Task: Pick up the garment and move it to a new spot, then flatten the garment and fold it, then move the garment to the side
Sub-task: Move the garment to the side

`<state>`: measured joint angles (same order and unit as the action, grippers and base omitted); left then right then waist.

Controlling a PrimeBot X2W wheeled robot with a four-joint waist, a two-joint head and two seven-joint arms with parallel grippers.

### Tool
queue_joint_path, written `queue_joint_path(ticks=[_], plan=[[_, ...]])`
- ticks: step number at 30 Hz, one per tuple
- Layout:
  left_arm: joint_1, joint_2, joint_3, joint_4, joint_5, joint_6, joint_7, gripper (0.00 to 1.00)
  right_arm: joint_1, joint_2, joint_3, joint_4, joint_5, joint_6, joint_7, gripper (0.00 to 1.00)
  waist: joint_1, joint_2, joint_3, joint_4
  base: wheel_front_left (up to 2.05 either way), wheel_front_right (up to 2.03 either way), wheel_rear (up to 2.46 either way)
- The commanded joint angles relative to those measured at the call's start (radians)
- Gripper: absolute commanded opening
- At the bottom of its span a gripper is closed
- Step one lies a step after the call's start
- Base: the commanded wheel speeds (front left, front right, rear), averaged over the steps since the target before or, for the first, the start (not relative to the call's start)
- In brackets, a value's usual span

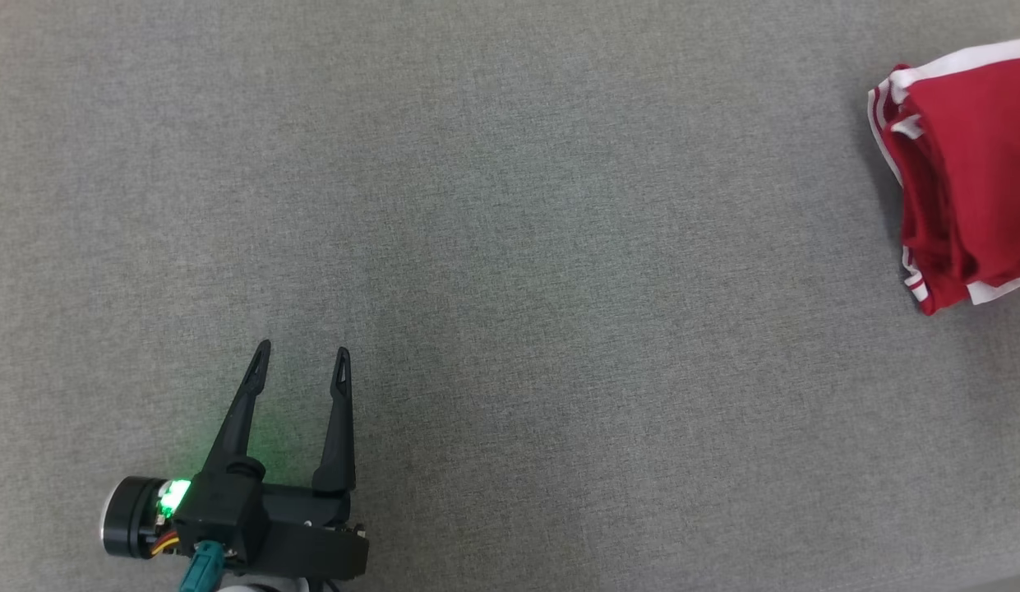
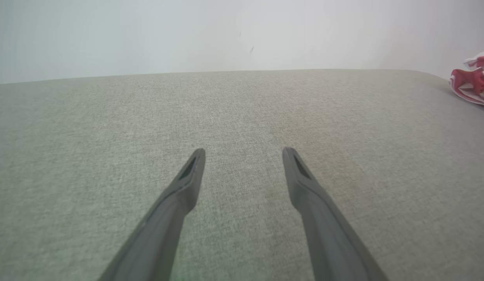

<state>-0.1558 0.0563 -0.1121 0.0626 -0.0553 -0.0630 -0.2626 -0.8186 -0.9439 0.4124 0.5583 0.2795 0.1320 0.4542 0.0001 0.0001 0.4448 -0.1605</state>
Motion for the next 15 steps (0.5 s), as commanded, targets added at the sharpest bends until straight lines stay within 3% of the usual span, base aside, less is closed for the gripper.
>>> queue_joint_path(ticks=[1,2,3,9,15], plan=[[-0.008,0.004,-0.001,-0.012,0.006,-0.006,-0.003,1.00,0.019,0.017,-0.027,0.027,-0.019,-0.002,-0.035,0.42,-0.0001,-0.0001,0.004,0.005,0.00,0.00,0.00],[-0.010,0.007,-0.006,-0.020,0.012,-0.008,-0.003,1.00,0.025,0.025,-0.041,0.043,-0.032,-0.002,-0.054,0.63,-0.0001,-0.0001,0.004,0.005,0.00,0.00,0.00],[-0.013,0.011,-0.010,-0.026,0.017,-0.012,-0.002,1.00,0.026,0.031,-0.062,0.057,-0.047,-0.002,-0.076,1.00,-0.0001,-0.0001,0.003,0.005,0.00,0.00,0.00],[0.002,0.020,-0.025,-0.060,0.039,-0.017,-0.002,1.00,0.056,0.128,-0.210,0.113,-0.101,-0.003,-0.198,1.00,-0.0001,-0.0001,-0.046,-0.001,0.00,0.00,0.00],[0.062,0.009,-0.020,-0.081,0.010,-0.002,-0.003,1.00,0.163,0.270,-0.378,0.071,-0.127,-0.002,-0.353,1.00,-0.0001,-0.0001,-0.138,0.001,0.00,0.00,0.00]])
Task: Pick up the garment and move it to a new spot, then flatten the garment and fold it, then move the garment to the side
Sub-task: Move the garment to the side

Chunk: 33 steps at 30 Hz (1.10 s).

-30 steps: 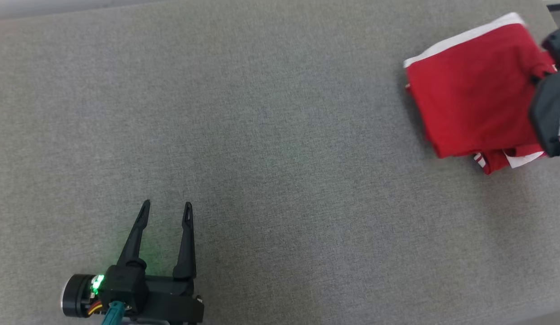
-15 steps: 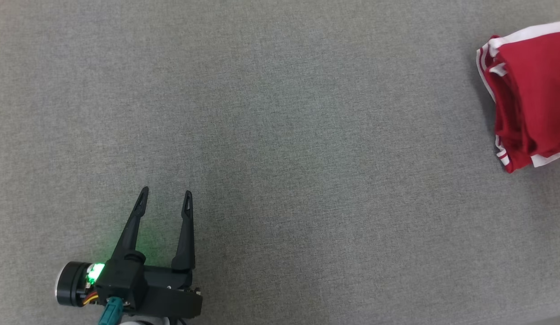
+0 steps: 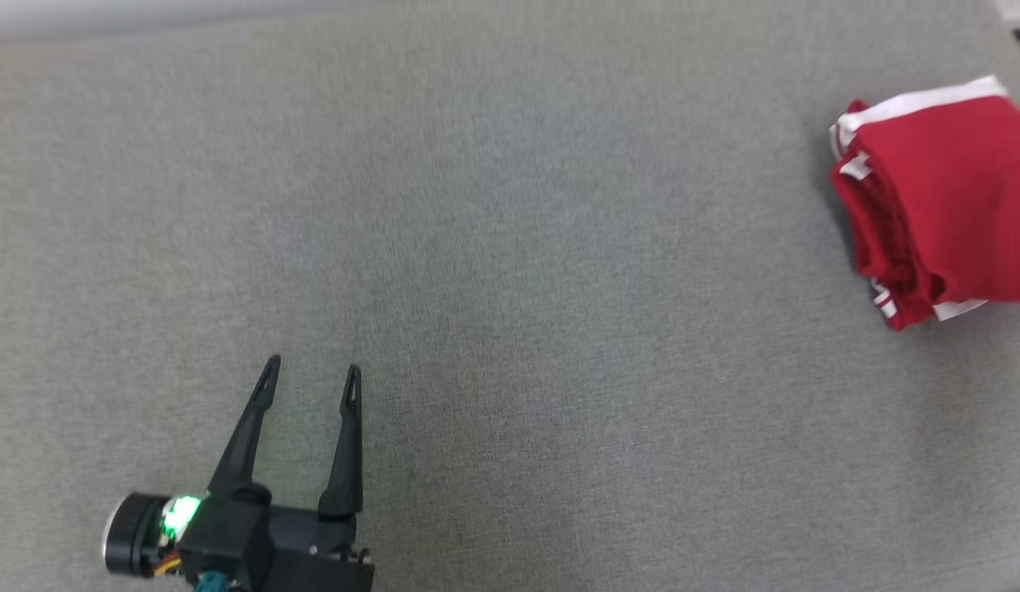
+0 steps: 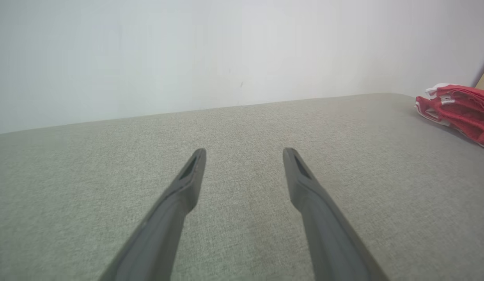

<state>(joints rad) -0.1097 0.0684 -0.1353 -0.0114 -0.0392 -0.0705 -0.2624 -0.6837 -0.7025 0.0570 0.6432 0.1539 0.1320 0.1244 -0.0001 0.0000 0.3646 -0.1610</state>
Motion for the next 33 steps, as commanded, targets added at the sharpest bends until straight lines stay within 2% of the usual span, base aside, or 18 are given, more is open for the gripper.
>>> queue_joint_path(ticks=[1,4,5,6,10,14,18,23,27,33], plan=[[0.028,-0.005,0.009,-0.006,-0.016,0.011,-0.003,1.00,0.052,0.052,-0.044,-0.031,0.002,-0.002,-0.044,1.00,0.0001,0.0000,-0.076,0.004,0.00,0.00,0.00],[0.062,-0.011,0.026,-0.001,-0.032,0.031,-0.003,1.00,0.145,0.137,-0.101,-0.094,0.009,-0.002,-0.092,1.00,0.0001,0.0000,-0.133,0.013,0.00,0.00,0.00],[0.070,-0.012,0.029,-0.006,-0.037,0.033,-0.003,1.00,0.177,0.169,-0.117,-0.122,0.015,-0.002,-0.101,1.00,0.0001,0.0000,-0.147,0.016,0.00,0.00,0.00],[0.070,-0.012,0.029,-0.006,-0.037,0.033,-0.003,1.00,0.177,0.169,-0.117,-0.122,0.015,-0.002,-0.101,1.00,0.0001,0.0000,-0.147,0.016,0.00,0.00,0.00],[0.110,-0.014,0.044,0.001,-0.056,0.034,-0.003,1.00,0.304,0.283,-0.171,-0.248,-0.002,-0.002,-0.125,1.00,0.0001,0.0000,-0.210,0.039,0.00,0.00,0.00],[0.143,-0.017,0.063,0.023,-0.089,0.037,-0.003,1.00,0.421,0.387,-0.178,-0.370,-0.011,-0.002,-0.128,1.00,0.0001,0.0000,-0.266,0.061,0.00,0.00,0.00],[0.163,-0.018,0.086,0.058,-0.115,0.065,-0.003,1.00,0.520,0.465,-0.162,-0.449,0.001,-0.002,-0.165,1.00,0.0001,0.0000,-0.308,0.086,0.00,0.00,0.00],[0.190,-0.018,0.093,0.094,-0.156,0.098,-0.003,1.00,0.632,0.541,-0.168,-0.467,0.039,-0.002,-0.221,1.00,0.0001,0.0000,-0.353,0.128,0.00,0.00,0.00],[0.207,-0.018,0.109,0.109,-0.171,0.101,-0.003,1.00,0.684,0.596,-0.165,-0.465,0.046,-0.002,-0.256,1.00,0.0001,0.0000,-0.368,0.138,0.00,0.00,0.00],[0.229,-0.019,0.141,0.134,-0.154,0.089,-0.003,1.00,0.705,0.634,-0.126,-0.441,0.049,-0.002,-0.299,1.00,0.0001,0.0000,-0.380,0.133,0.00,0.00,0.00]])
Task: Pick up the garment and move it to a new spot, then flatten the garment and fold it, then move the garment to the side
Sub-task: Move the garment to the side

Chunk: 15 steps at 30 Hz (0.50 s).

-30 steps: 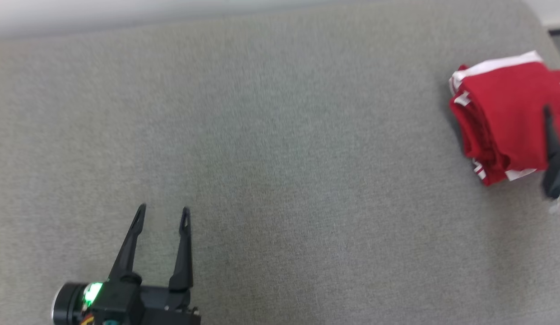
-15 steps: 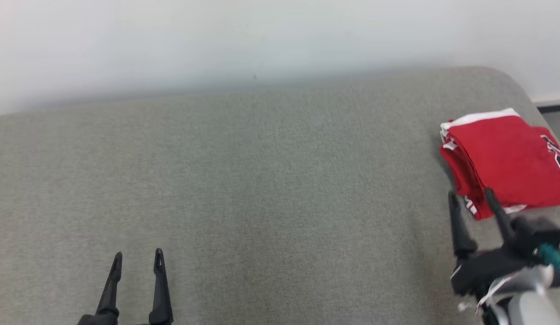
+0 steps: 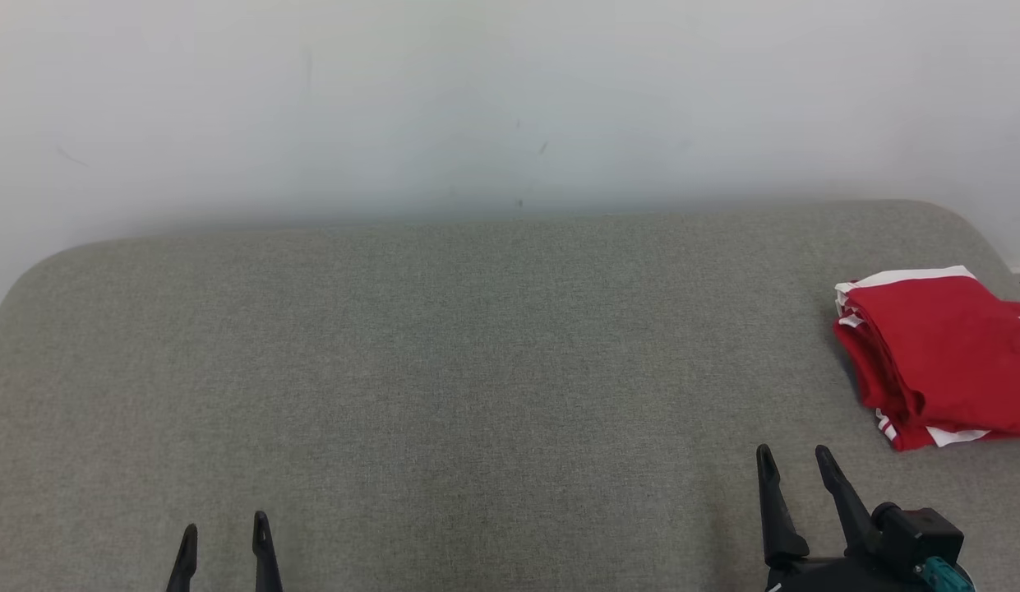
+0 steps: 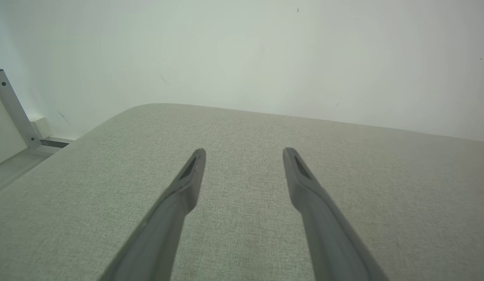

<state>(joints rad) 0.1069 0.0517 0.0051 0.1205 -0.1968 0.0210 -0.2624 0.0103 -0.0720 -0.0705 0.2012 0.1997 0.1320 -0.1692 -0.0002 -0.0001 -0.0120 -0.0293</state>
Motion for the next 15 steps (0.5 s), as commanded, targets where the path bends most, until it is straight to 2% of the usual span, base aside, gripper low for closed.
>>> queue_joint_path(ticks=[1,6,15], plan=[[0.018,-0.002,0.005,0.004,0.001,-0.005,-0.003,1.00,0.010,0.008,0.005,0.004,0.002,-0.002,-0.011,1.00,0.0002,0.0001,-0.005,0.000,0.00,0.00,0.00],[0.029,-0.002,0.014,0.013,0.002,-0.020,-0.003,1.00,0.009,0.019,0.025,0.018,-0.008,-0.002,-0.021,1.00,0.0002,0.0001,-0.009,-0.004,0.00,0.00,0.00],[0.035,-0.002,0.012,0.022,0.010,-0.019,-0.003,1.00,0.005,0.023,0.038,0.033,-0.009,-0.002,-0.027,1.00,0.0002,0.0001,-0.009,-0.011,0.00,0.00,0.00]])
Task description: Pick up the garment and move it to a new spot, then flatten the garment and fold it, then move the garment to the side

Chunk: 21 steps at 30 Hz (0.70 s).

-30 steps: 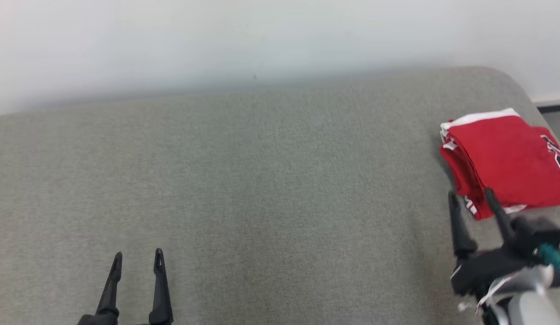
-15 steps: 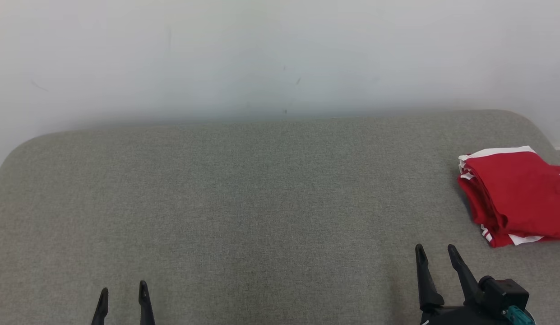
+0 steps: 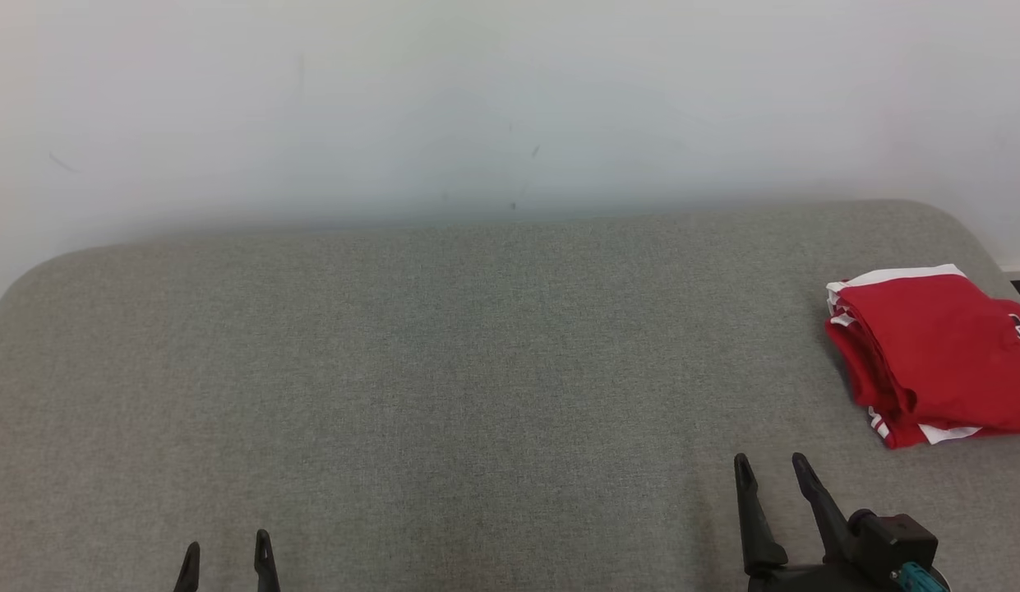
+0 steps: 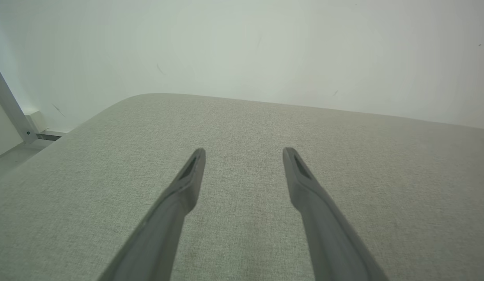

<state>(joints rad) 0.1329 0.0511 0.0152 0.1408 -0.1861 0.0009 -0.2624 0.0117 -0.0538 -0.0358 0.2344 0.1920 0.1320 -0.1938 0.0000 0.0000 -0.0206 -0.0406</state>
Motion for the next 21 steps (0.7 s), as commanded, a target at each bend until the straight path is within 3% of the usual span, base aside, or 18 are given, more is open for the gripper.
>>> queue_joint_path(ticks=[1,19,20,21], plan=[[0.011,-0.001,0.000,0.001,-0.002,0.001,-0.003,1.00,0.006,0.004,0.003,0.001,0.000,-0.002,-0.002,1.00,0.0000,0.0000,0.000,-0.001,0.00,0.00,0.00],[0.017,-0.001,-0.007,-0.012,-0.025,0.006,-0.003,1.00,0.010,0.005,0.016,0.003,0.004,-0.003,0.014,1.00,0.0000,0.0000,-0.004,-0.010,0.00,0.00,0.00],[0.007,0.000,-0.008,-0.009,-0.020,0.004,0.000,0.00,0.008,0.002,0.015,0.006,0.004,0.000,0.013,0.00,0.0000,0.0000,-0.004,-0.010,0.00,0.00,0.00],[0.006,0.000,-0.007,-0.002,-0.021,0.003,0.001,0.00,0.010,0.002,0.014,0.013,0.005,0.000,0.014,0.00,0.0000,0.0000,-0.004,-0.010,0.00,0.00,0.00]])
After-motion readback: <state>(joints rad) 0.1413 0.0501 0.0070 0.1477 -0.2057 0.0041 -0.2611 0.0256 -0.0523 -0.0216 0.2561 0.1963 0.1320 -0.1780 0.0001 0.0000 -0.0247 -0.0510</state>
